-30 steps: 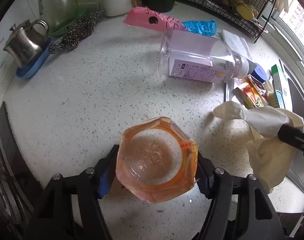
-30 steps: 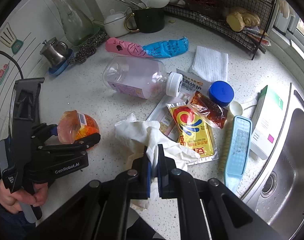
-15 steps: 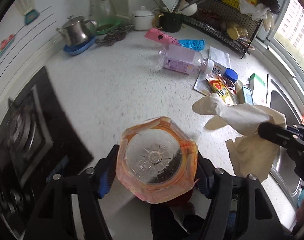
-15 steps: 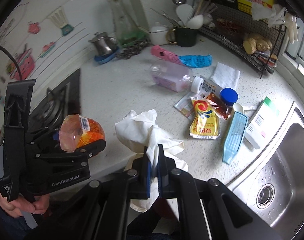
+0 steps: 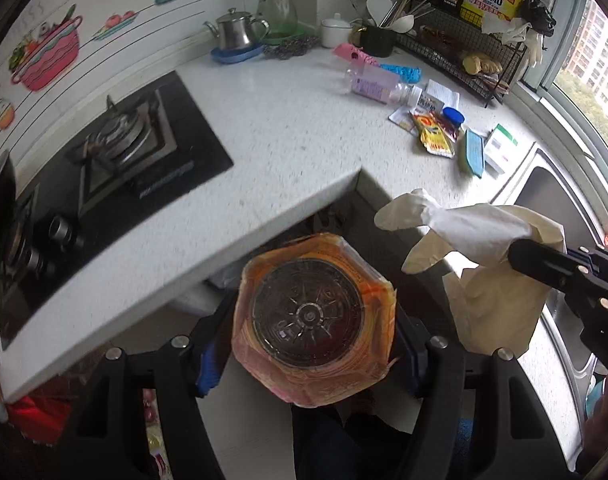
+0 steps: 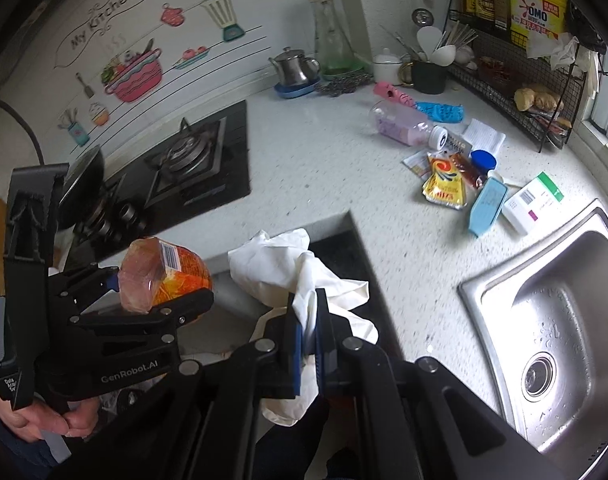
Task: Collect trash
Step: 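Carry the white glove and orange jar down toward the red bin under the counter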
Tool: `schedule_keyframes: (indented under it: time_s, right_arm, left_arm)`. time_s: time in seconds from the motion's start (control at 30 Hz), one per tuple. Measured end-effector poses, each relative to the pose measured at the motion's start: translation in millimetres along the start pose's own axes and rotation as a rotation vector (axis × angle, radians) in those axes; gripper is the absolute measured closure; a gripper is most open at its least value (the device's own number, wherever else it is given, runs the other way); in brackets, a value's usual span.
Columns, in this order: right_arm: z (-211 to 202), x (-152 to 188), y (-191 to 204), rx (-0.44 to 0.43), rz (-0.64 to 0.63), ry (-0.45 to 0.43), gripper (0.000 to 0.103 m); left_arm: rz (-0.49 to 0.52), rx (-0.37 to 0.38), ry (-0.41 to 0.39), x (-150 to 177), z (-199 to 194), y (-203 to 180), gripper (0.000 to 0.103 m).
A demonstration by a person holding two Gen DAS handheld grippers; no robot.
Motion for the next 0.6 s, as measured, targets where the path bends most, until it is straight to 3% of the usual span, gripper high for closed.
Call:
schedule_keyframes:
  time_s: [0.3,0.6]
  right_arm:
    - [6,52,13,-0.003,0.003,0.044,0.098]
    - [45,96,8,0.073,0.086,0.079,0.098]
  left_arm:
    - [-0.015,-0.004,0.052,56,-7,-1,0.037]
    - [0.013,0.043,0.139,88,45,6,0.037]
Point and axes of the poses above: each gripper's, at about its wrist camera, not at the fingertips, and z roughly the way its jaws point, y to its left, x to its underside, the point moved 10 cm from there along z, roughly the way its jaws point, and after that the axes turned 3 degrees about z, right-handed, at the moved point
